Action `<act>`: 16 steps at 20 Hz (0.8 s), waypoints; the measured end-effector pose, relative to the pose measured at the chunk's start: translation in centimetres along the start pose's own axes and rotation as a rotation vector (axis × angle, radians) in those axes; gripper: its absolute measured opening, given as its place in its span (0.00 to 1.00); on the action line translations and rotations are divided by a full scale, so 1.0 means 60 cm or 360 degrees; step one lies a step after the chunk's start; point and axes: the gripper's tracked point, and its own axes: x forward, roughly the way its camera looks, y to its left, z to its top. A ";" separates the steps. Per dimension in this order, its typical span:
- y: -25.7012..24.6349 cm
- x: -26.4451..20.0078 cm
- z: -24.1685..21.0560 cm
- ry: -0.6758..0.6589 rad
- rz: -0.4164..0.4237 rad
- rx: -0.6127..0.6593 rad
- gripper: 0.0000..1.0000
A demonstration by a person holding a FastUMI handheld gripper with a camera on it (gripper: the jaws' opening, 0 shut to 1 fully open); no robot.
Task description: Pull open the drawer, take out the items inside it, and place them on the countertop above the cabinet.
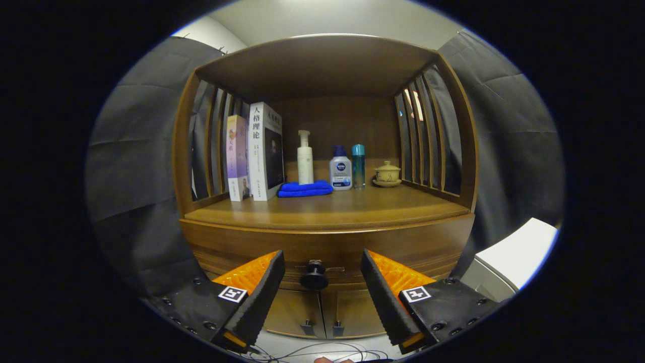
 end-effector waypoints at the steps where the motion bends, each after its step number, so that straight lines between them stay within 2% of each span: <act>1: 0.001 0.011 -0.008 0.0023 0.0009 0.0013 0.96; 6: 0.010 0.059 -0.051 0.0123 0.0025 0.0075 0.96; 11: 0.014 0.090 -0.096 0.0201 0.0013 -0.0006 0.96; 14: -0.007 0.104 -0.106 0.0209 -0.0045 -0.0051 0.96; 16: -0.006 0.112 -0.109 0.0207 -0.0027 -0.0043 0.95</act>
